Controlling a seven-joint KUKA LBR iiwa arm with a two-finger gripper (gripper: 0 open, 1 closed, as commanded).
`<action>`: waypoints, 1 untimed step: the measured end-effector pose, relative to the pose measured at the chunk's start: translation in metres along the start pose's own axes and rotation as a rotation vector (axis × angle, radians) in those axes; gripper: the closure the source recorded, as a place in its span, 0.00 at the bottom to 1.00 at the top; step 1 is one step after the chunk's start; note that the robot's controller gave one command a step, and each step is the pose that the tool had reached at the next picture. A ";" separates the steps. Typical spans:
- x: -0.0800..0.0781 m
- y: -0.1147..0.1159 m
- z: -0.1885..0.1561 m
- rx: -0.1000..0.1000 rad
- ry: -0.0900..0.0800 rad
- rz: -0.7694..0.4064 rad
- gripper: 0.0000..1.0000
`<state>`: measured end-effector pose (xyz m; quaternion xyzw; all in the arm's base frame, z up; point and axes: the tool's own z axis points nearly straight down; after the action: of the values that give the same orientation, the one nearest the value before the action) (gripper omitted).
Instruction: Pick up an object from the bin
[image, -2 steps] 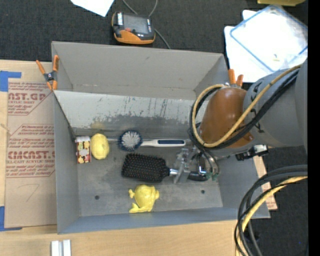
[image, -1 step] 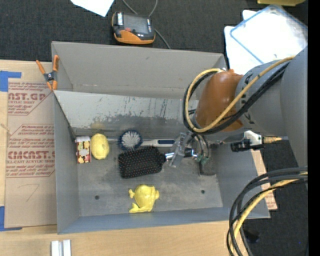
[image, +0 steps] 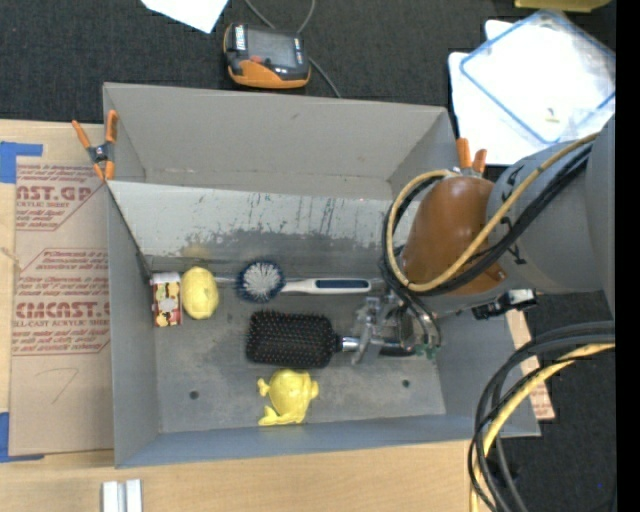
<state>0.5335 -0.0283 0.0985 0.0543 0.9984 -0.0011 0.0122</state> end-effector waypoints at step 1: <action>0.000 0.000 0.000 0.000 0.000 0.000 1.00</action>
Offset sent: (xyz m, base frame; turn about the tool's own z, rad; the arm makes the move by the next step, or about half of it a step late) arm -0.0015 -0.0002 0.0150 0.0004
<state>0.5335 -0.0283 0.0985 0.0543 0.9984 -0.0011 0.0122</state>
